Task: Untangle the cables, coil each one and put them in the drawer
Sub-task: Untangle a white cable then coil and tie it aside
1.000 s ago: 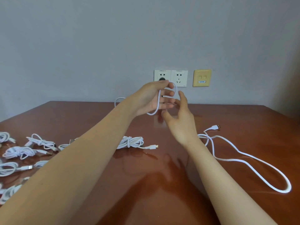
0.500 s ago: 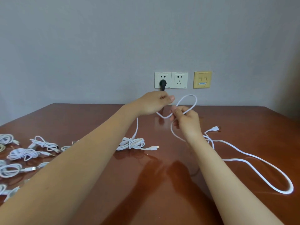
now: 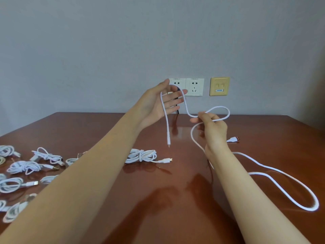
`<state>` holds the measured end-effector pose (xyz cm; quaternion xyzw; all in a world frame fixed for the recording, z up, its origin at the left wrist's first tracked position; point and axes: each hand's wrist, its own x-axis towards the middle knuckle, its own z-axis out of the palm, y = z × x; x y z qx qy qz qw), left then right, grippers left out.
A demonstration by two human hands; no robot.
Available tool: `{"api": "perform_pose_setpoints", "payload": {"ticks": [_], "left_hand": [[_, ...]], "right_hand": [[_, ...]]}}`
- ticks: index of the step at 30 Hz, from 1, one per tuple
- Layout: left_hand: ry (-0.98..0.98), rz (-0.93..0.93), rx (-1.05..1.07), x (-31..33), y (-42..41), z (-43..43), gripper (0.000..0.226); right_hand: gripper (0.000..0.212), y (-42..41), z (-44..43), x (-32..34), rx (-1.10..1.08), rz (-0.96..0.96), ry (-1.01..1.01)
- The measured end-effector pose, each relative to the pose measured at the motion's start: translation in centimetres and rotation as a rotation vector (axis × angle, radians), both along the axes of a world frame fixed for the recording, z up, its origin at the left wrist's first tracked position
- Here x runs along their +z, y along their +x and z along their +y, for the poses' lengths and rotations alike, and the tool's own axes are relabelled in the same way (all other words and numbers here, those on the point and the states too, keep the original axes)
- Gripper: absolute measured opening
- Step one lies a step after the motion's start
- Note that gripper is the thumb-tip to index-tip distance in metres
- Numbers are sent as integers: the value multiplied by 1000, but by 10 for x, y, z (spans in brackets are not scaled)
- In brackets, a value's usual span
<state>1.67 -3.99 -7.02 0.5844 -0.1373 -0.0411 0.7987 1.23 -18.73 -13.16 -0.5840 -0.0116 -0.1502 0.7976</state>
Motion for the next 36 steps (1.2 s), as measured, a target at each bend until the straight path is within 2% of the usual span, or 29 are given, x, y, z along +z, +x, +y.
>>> {"api": "perform_pose_setpoints", "payload": {"ticks": [5, 11, 15, 19, 23, 25, 30, 33, 36], "left_hand": [[-200, 45, -115, -9, -9, -2, 41], [-341, 57, -54, -28, -18, -3, 40], [-430, 101, 27, -46, -20, 7, 35], [-462, 175, 53, -63, -22, 20, 30], [-300, 213, 130, -78, -20, 22, 30], [-277, 211, 159, -81, -20, 22, 30], [-274, 243, 169, -79, -21, 22, 28], [-290, 283, 146, -81, -20, 23, 31], [-234, 296, 106, -84, -18, 22, 35]], "right_hand": [[12, -7, 5, 0, 313, 90, -10], [9, -12, 12, 0, 456, 85, -169], [18, -16, 15, -2, 549, 62, -300], [29, -13, 19, -8, 494, 37, -401], [24, -3, 14, -8, 360, -26, -293], [22, 0, 10, -9, 378, -43, -288], [18, 2, 2, -14, 469, -2, -496], [24, 4, 3, -18, 275, -51, -783], [30, 2, 8, -16, 137, -122, -901]]}}
